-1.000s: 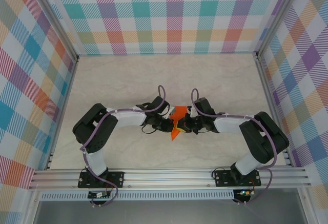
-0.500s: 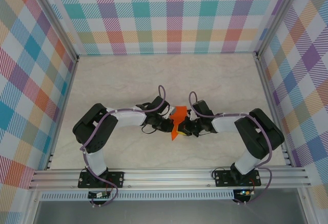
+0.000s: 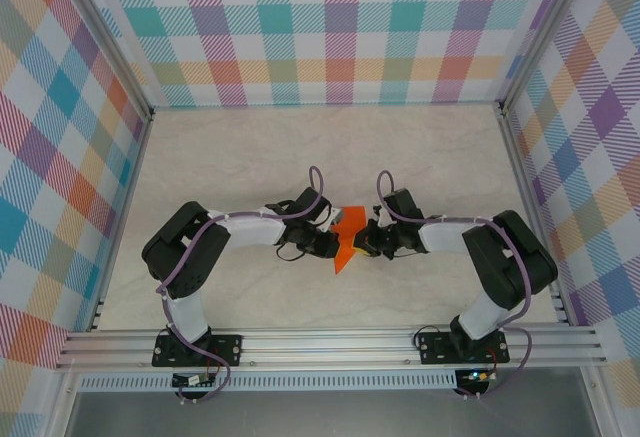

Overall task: Fold a paper plane with a square sheet of paper (pick it up from the middle)
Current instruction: Third fold the triangle at the center of the table.

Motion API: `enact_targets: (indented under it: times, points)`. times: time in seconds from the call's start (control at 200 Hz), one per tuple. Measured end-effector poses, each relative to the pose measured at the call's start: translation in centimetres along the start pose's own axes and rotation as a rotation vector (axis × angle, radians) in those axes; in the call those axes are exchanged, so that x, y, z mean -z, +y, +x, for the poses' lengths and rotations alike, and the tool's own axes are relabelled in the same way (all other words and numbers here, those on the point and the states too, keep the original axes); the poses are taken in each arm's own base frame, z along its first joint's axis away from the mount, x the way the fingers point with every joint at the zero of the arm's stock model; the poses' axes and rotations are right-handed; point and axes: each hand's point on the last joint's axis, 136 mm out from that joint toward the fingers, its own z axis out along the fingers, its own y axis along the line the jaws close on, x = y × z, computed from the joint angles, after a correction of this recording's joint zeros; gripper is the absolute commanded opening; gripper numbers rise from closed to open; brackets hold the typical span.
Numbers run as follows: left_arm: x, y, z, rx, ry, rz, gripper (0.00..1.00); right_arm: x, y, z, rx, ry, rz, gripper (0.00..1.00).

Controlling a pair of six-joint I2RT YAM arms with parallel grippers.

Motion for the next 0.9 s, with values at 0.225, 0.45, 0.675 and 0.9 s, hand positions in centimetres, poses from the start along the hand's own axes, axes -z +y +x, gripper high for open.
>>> enact_targets:
  times: [0.225,0.45,0.675,0.9]
  points:
    - [0.0,0.0,0.0,0.000,0.000,0.000,0.06,-0.3,-0.3,-0.2,-0.008,0.007,-0.004,0.03]
    - [0.0,0.0,0.0,0.001,0.002,0.000,0.06,1.3,0.8,-1.6,-0.003,-0.038,-0.042,0.03]
    - [0.0,0.0,0.0,-0.001,0.002,0.000,0.06,1.1,1.5,-2.9,0.036,-0.039,-0.057,0.02]
    - [0.0,0.0,0.0,-0.003,0.002,0.000,0.05,-0.1,-0.3,-2.8,0.013,-0.005,-0.020,0.01]
